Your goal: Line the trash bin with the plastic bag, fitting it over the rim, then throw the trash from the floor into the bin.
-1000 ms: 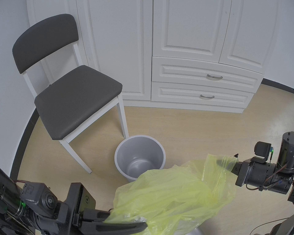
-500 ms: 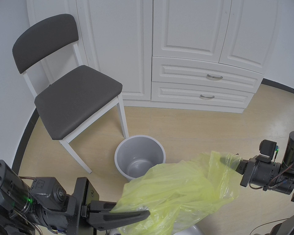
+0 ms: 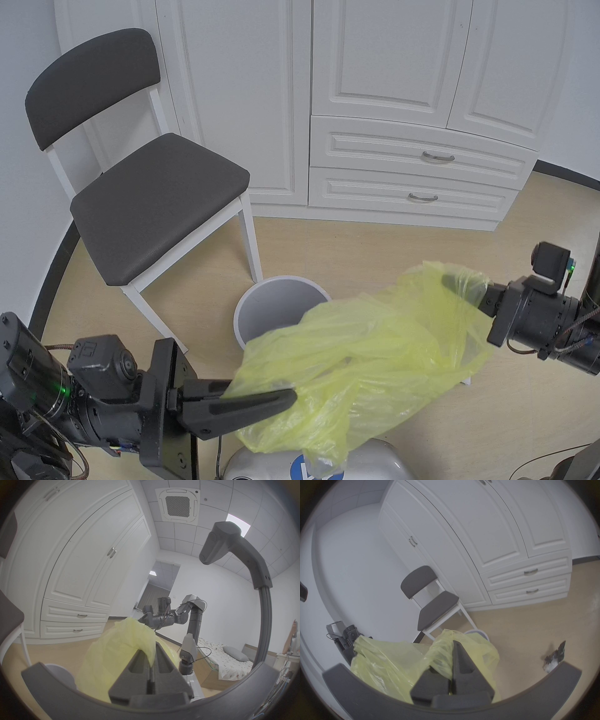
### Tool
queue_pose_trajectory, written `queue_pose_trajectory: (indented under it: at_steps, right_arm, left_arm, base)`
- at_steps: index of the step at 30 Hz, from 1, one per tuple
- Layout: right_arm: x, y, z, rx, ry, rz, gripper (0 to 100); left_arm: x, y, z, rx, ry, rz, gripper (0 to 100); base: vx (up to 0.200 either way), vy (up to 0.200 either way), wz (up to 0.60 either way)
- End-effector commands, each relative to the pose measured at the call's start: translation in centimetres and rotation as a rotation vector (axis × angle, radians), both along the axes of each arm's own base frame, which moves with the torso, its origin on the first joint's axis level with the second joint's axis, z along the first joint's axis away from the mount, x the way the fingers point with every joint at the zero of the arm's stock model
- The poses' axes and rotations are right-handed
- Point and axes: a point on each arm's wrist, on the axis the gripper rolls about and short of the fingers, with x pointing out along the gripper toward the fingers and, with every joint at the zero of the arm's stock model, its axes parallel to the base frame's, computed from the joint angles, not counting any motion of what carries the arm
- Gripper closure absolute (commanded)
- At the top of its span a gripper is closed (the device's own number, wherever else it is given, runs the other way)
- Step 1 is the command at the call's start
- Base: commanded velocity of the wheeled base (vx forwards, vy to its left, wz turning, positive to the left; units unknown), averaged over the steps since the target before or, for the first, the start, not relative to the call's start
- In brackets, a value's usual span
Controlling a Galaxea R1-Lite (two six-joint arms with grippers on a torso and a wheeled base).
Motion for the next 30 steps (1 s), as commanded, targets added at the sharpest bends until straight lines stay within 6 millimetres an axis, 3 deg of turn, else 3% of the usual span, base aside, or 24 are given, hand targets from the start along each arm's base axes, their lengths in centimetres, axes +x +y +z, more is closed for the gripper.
queue_pose_trajectory:
  at_steps: [1, 4, 16, 22, 30]
  right_arm:
    - [1.0, 1.4, 1.1, 0.003, -0.03, 0.005, 100]
    - [1.5, 2.0, 1.8, -0.008, -0.069, 0.007, 100]
    - [2.3, 4.8, 1.2, 0.019, -0.13, -0.076, 100]
    - [2.3, 6.6, 1.3, 0.091, -0.185, -0.104, 100]
    - [3.5, 7.9, 0.6, 0.161, -0.239, -0.11, 100]
  left_arm:
    - [1.1, -0.1, -0.2, 0.006, 0.01, 0.034, 100]
    - [1.9, -0.2, -0.2, 0.009, 0.014, 0.061, 100]
    - [5.2, 1.6, 0.5, -0.011, -0.011, 0.221, 100]
    - [8.5, 2.5, -1.1, 0.029, 0.037, 0.325, 100]
    - [10.9, 3.5, -2.2, 0.072, 0.001, 0.411, 100]
  base:
    - [0.0, 0.0, 0.0]
    - [0.0, 0.0, 0.0]
    - [0.0, 0.0, 0.0]
    - [0.0, 0.0, 0.0]
    - [0.0, 0.0, 0.0]
